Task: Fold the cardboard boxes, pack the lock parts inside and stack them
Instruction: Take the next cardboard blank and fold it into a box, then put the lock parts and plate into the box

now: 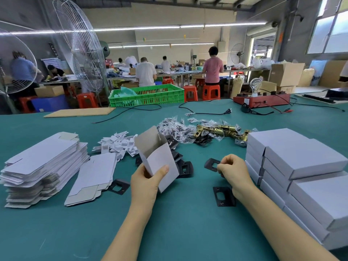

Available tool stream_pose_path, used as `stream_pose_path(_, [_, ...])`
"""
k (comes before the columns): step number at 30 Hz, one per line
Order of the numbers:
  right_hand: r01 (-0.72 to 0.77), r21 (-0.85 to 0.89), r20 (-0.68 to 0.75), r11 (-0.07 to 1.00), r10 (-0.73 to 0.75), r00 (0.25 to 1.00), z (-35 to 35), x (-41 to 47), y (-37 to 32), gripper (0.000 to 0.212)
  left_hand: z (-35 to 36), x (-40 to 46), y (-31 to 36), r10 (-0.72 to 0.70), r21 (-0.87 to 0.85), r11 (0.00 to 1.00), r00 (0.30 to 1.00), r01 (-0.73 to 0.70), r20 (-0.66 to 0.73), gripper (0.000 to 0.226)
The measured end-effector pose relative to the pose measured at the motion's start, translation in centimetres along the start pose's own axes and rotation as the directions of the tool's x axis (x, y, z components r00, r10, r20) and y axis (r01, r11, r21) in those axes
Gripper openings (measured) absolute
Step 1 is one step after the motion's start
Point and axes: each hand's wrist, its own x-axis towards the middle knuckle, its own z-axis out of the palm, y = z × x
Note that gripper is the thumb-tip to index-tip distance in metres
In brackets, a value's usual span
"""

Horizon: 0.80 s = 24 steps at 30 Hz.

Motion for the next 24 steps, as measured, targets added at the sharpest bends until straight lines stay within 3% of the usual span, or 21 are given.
stream_pose_path(5, [-0.043, -0.079, -0.054, 0.996, 0.039, 0.998, 1.4, 2.3, -0.8, 0.013, 0.2, -0.1, -0.2, -0.02, 0.045, 0.999, 0.998, 0.017, 0.057, 0.022])
stream_pose_path(8, [-0.003, -0.251, -0.034, 0.968, -0.006, 0.999, 2.9, 4.9, -2.0, 0.007, 0.5, -0.2, -0.2, -0.015, 0.054, 0.998, 0.998, 0.011, 0.068, 0.02])
stream_pose_path(10, [0.024, -0.405, -0.02, 0.914, -0.035, 0.999, 3.6, 6.7, -2.7, 0.007, 0.5, -0.1, -0.1, -0.019, 0.052, 0.999, 0.998, 0.015, 0.067, 0.018])
stream_pose_path(14, [-0.002, -0.694, -0.124, 0.72, -0.117, 0.985, 3.6, 10.2, -2.8, 0.029, 0.5, -0.2, 0.1, -0.017, 0.059, 0.998, 0.997, 0.012, 0.078, 0.018])
stream_pose_path(18, [-0.153, -0.676, -0.317, 0.721, -0.097, 0.943, 3.5, 13.3, -2.4, 0.048, 0.6, -0.3, 0.1, -0.01, 0.064, 0.998, 0.995, 0.003, 0.098, 0.017])
stream_pose_path(20, [-0.191, -0.638, -0.396, 0.746, -0.104, 0.912, 3.4, 14.4, -1.9, 0.047, 0.5, -0.3, 0.1, -0.012, 0.058, 0.998, 0.995, 0.007, 0.101, 0.017])
stream_pose_path(24, [-0.277, -0.656, -0.448, 0.703, -0.067, 0.891, 2.7, 15.4, -0.4, 0.049, 0.4, -0.3, 0.1, -0.012, 0.022, 1.0, 0.993, 0.01, 0.114, 0.019])
